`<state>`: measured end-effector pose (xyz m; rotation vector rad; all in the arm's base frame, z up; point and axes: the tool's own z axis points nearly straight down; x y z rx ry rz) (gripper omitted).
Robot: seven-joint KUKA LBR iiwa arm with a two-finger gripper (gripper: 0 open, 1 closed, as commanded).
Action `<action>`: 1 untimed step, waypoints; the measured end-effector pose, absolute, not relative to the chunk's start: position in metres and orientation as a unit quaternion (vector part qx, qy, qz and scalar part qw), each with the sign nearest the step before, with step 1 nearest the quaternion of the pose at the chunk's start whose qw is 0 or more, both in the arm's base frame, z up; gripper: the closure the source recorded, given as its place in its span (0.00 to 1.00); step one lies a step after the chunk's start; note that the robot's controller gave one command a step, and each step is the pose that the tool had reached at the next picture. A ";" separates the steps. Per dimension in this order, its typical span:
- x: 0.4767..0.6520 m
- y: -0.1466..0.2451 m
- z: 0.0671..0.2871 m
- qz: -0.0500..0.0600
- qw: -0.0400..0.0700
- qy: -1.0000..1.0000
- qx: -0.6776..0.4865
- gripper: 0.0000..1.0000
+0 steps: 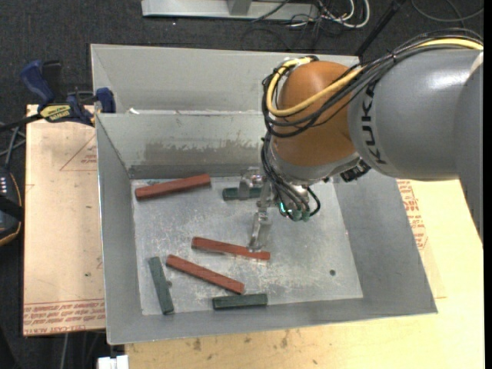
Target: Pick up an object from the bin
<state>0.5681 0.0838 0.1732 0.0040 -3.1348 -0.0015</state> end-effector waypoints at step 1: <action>0.570 0.083 0.177 -0.001 0.000 -1.000 0.000 0.00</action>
Offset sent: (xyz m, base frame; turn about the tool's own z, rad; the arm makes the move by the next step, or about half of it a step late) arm -0.0529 -0.0409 -0.1006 -0.1399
